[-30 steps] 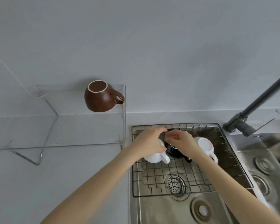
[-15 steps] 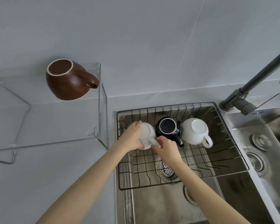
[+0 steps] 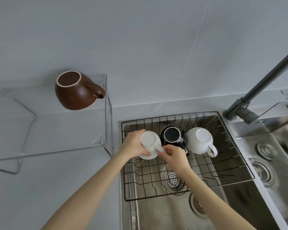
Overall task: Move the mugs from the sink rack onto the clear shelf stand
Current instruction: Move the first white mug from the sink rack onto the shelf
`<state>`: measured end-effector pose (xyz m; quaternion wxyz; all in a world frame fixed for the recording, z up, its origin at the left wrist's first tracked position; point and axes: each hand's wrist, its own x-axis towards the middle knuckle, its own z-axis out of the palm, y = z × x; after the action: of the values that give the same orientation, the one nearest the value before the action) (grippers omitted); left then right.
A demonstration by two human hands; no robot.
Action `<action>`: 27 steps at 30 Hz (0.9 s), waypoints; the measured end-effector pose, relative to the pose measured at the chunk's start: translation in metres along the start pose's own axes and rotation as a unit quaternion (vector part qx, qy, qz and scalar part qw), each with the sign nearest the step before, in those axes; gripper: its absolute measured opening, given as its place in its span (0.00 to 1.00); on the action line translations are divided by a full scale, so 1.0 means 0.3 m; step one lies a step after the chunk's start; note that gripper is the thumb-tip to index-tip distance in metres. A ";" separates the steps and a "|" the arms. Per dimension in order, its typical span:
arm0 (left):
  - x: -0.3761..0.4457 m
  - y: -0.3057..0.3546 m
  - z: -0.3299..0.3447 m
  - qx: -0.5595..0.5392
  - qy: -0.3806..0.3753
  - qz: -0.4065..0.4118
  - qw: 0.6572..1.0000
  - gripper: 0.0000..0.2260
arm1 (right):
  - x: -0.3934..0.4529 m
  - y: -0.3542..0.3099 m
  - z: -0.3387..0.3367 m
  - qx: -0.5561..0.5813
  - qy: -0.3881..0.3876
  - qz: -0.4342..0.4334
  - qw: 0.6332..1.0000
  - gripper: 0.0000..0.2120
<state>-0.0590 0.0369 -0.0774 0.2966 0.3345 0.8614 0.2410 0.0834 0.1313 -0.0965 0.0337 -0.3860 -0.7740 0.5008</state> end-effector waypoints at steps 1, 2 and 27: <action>-0.006 0.007 -0.011 -0.003 0.008 0.007 1.000 0.37 | -0.005 -0.010 -0.009 0.006 0.000 -0.005 1.000 0.06; -0.015 0.018 -0.026 -0.003 0.016 0.012 1.000 0.37 | -0.010 -0.022 -0.020 0.011 0.001 -0.012 1.000 0.06; -0.451 0.104 -0.657 -0.010 0.265 0.093 0.960 0.27 | -0.201 -0.688 -0.034 0.041 0.007 -0.262 0.964 0.03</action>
<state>-0.0968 -0.0825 0.1287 0.0370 0.3340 0.8719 0.3562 0.0138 0.0594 0.0941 0.1849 -0.1720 -0.8266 0.5029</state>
